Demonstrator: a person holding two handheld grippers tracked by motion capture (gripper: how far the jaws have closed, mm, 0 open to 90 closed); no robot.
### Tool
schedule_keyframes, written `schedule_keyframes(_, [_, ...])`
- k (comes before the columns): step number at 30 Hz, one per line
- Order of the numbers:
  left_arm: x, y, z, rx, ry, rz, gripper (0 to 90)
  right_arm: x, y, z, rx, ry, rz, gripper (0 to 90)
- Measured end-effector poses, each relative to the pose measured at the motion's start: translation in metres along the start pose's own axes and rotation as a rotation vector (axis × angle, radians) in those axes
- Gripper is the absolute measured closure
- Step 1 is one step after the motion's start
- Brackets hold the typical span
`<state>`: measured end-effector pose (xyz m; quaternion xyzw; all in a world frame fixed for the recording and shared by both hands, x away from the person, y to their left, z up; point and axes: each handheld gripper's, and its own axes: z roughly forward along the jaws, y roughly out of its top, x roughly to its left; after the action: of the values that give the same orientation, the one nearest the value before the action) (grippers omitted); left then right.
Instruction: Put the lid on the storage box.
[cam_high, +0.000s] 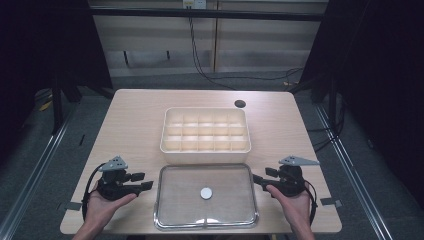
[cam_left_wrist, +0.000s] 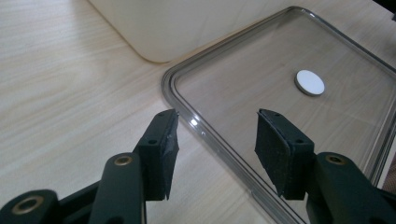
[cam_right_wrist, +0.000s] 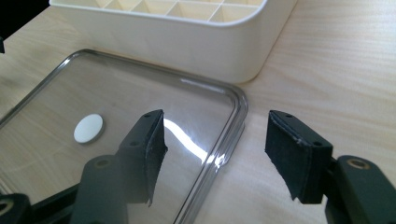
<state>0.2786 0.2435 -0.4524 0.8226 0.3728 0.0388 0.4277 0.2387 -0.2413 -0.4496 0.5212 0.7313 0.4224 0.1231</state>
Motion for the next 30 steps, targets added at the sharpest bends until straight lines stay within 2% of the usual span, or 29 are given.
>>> schedule_keyframes(1, [0.001,0.004,0.0,0.006,0.0,0.013,50.5,-0.001,0.002,0.001,0.001,0.006,-0.001,39.0])
schedule_keyframes(3, [0.004,0.011,0.002,0.005,0.008,0.009,50.7,-0.003,0.011,0.004,-0.009,-0.001,0.011,39.2])
schedule_keyframes(6, [0.012,0.013,0.008,-0.013,0.013,-0.052,46.6,-0.006,0.013,0.009,-0.003,0.002,0.022,39.4])
schedule_keyframes(8, [0.012,0.01,0.016,0.003,0.018,-0.051,46.1,-0.009,0.011,0.016,0.013,0.004,0.034,40.5])
schedule_keyframes(10, [0.012,0.005,0.021,0.01,-0.001,-0.047,44.9,-0.01,0.008,0.022,0.022,0.008,0.029,41.3])
schedule_keyframes(11, [0.011,0.003,0.024,0.032,0.016,-0.038,44.3,-0.01,0.007,0.024,0.03,0.0,0.029,41.8])
schedule_keyframes(12, [0.01,0.003,0.024,0.037,0.013,-0.028,42.3,-0.01,0.005,0.027,0.033,0.004,0.027,42.5])
schedule_keyframes(17, [0.01,-0.003,0.028,0.032,0.015,-0.044,47.1,-0.012,-0.001,0.035,0.061,0.013,0.02,46.4])
schedule_keyframes(18, [0.012,-0.006,0.03,0.056,0.002,-0.042,48.9,-0.011,-0.003,0.037,0.077,0.007,0.011,46.5])
schedule_keyframes(20, [0.012,-0.006,0.032,0.067,0.008,-0.039,50.0,-0.012,-0.005,0.038,0.077,0.004,0.006,44.6])
schedule_keyframes(23, [0.014,-0.006,0.034,0.064,0.006,-0.041,50.9,-0.013,-0.008,0.039,0.075,0.006,0.014,43.8])
schedule_keyframes(25, [0.015,-0.006,0.036,0.074,-0.005,-0.054,50.7,-0.013,-0.011,0.041,0.097,0.004,0.021,43.9])
schedule_keyframes(26, [0.014,-0.008,0.038,0.086,0.0,-0.05,50.4,-0.013,-0.013,0.044,0.114,0.001,0.008,43.9])
schedule_keyframes(30, [0.012,-0.012,0.041,0.091,-0.02,-0.066,50.1,-0.012,-0.013,0.046,0.113,-0.001,-0.009,43.9])
